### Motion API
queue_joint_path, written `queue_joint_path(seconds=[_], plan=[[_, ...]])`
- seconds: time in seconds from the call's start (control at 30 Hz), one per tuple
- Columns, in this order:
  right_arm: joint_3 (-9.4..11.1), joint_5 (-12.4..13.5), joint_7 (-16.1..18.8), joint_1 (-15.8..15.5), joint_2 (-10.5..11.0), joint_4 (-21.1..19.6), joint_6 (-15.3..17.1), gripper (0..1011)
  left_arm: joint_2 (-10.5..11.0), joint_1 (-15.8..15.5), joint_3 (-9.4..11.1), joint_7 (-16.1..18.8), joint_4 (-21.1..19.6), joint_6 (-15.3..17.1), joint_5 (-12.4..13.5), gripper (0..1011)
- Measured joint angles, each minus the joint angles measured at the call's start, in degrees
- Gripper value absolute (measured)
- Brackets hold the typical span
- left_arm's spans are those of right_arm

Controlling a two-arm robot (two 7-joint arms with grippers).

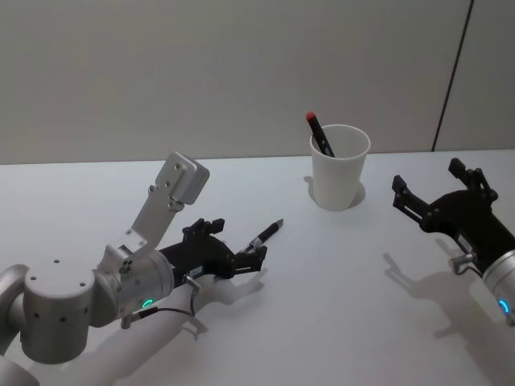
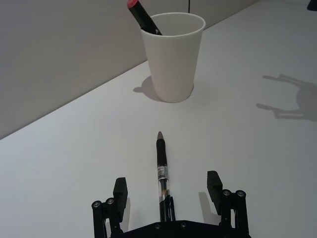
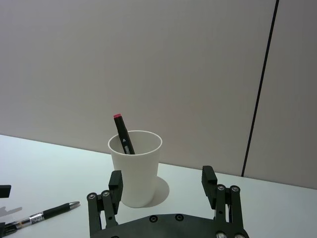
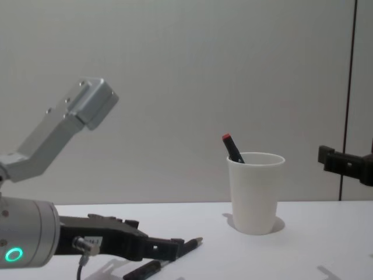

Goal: Place the pen into the pen holder.

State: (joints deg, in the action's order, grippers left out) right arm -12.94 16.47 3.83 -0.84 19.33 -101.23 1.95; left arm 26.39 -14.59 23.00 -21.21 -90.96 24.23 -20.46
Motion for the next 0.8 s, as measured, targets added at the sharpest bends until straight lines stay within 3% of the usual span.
queue_joint_path(seconds=[0.33, 0.8], plan=[[0.00, 0.00, 0.00, 0.00, 0.00, 0.00, 0.00, 1001, -1.12, -0.87, 0.25, 1.85, 1.46, 3.52, -0.04, 1001], [0.00, 0.00, 0.00, 0.00, 0.00, 0.00, 0.00, 1001, -1.67, -0.94, 0.58, 3.02, 2.00, 5.67, 0.11, 1001]])
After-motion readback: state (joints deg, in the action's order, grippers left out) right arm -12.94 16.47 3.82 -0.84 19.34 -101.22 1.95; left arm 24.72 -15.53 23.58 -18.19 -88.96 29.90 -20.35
